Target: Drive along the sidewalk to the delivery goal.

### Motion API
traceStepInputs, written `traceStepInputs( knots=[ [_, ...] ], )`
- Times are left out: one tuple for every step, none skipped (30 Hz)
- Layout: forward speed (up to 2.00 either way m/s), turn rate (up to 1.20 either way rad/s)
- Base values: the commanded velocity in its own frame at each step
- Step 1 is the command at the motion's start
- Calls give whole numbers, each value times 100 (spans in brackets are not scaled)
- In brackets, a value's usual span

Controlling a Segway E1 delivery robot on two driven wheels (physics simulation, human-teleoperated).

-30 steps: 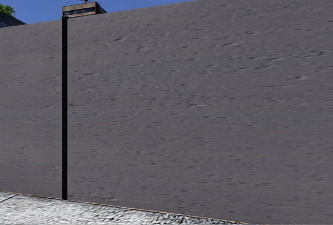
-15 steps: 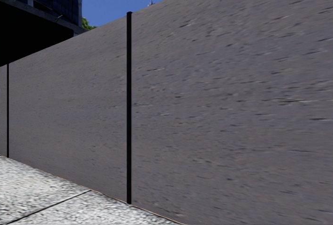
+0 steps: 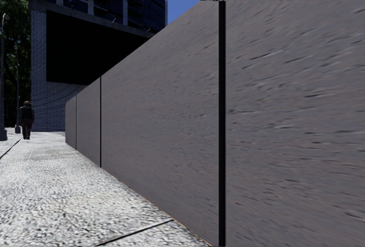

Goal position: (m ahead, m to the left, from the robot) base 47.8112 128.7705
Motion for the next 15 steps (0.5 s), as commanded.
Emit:
traceStepInputs(
  knots=[
    [82,85],
    [83,85],
    [87,85],
    [93,85],
    [95,86],
    [95,86],
    [96,86],
    [96,86],
    [96,86],
    [96,86],
    [96,82],
    [96,81],
    [96,80],
    [96,80],
    [96,79]
  ],
)
